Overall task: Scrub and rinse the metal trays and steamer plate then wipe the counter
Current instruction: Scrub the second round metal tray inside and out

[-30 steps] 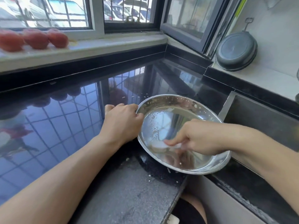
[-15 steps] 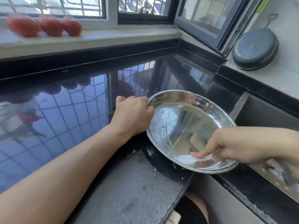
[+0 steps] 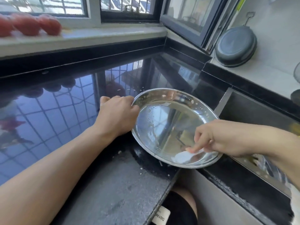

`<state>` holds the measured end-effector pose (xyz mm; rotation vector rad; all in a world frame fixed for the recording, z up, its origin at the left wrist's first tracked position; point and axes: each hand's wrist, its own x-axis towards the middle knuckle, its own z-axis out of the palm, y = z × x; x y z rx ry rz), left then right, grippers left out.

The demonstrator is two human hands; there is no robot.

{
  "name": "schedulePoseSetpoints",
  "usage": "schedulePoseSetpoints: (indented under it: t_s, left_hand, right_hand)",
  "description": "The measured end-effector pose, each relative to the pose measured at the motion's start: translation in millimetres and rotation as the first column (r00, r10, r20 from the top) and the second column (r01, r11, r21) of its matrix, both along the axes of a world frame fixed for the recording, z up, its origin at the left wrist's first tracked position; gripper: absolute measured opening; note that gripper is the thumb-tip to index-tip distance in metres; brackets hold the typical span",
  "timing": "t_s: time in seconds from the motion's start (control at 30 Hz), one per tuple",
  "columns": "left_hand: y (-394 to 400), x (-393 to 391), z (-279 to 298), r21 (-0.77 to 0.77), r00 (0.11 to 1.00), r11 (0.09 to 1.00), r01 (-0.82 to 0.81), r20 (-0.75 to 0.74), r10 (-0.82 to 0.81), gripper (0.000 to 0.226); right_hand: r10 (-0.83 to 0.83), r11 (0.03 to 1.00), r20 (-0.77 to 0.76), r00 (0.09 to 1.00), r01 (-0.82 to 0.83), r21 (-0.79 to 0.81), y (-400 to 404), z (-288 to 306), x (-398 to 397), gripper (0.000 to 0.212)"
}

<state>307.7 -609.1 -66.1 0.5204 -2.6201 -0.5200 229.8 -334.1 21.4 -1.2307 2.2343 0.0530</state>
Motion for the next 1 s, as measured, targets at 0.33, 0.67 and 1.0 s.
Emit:
schedulePoseSetpoints:
  t_s: [0.33,0.67,1.0]
  left_hand:
    - [0.2,0.8,2.3,-0.005,1.0,1.0,0.013,0.004,-0.013,0.026]
    - [0.5,0.6,2.7,-0.005,1.0,1.0,0.015,-0.005,-0.015,0.028]
    - [-1.1,0.1,0.3,-0.027,1.0,1.0,0.011,-0.011,-0.011,0.028]
  right_hand:
    - [-0.055,0.987,-0.28,0.958,0.01,-0.158,-50.8,-37.4,-19.2,0.047]
    - [-0.056,0.996,-0.239,0.969,0.039,-0.075,-29.3,-25.3,-30.6,0.046]
    - [-0.09,0.987,-0.073,0.993,0.079,-0.142,-20.4,-25.4,-25.3,0.022]
